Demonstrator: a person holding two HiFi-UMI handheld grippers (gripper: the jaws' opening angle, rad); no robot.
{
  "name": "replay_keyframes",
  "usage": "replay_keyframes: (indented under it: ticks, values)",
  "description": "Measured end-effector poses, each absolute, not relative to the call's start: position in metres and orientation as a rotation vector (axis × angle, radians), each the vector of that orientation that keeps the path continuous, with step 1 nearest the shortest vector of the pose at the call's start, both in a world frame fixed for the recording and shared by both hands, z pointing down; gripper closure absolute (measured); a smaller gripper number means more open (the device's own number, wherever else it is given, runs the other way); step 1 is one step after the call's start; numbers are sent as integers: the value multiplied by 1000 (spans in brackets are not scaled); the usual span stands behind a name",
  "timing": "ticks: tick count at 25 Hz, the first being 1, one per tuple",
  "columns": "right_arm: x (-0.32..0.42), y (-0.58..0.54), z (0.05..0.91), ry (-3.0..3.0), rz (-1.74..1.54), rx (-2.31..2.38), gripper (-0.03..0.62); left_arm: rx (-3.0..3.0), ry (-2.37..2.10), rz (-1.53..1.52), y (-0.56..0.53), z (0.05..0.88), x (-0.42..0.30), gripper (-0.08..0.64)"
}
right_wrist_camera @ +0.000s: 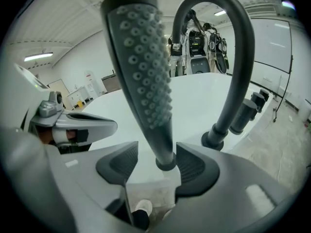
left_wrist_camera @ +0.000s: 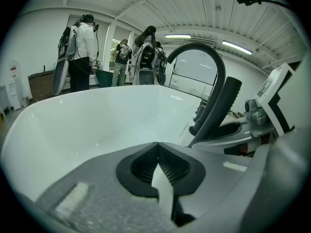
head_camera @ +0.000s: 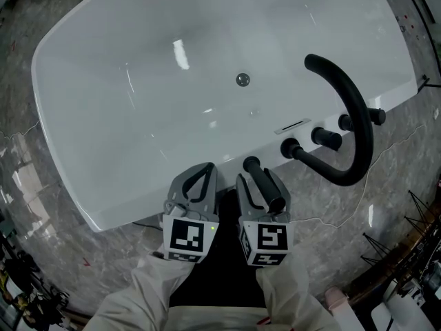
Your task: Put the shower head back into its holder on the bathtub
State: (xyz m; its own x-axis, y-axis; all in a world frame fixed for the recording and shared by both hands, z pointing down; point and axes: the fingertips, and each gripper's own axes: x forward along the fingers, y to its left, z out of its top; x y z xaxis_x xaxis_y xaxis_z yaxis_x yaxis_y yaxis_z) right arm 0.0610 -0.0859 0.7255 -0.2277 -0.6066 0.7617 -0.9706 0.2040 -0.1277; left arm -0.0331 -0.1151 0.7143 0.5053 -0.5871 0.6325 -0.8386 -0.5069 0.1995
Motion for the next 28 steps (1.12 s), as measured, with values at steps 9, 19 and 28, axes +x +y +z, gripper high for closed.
replay_keyframes:
  ticks: [9, 19, 28]
  values:
    - [81, -64, 681, -1904, 846, 1464, 358, 2325, -1165, 701, -117, 665, -32, 558]
    - [73, -56, 602, -1972, 859, 1492, 380, 2365, -1168, 682, -114, 582, -40, 558]
    - [85, -81, 529, -2051, 830, 1533, 440, 2388, -1175, 640, -129, 515, -10, 558]
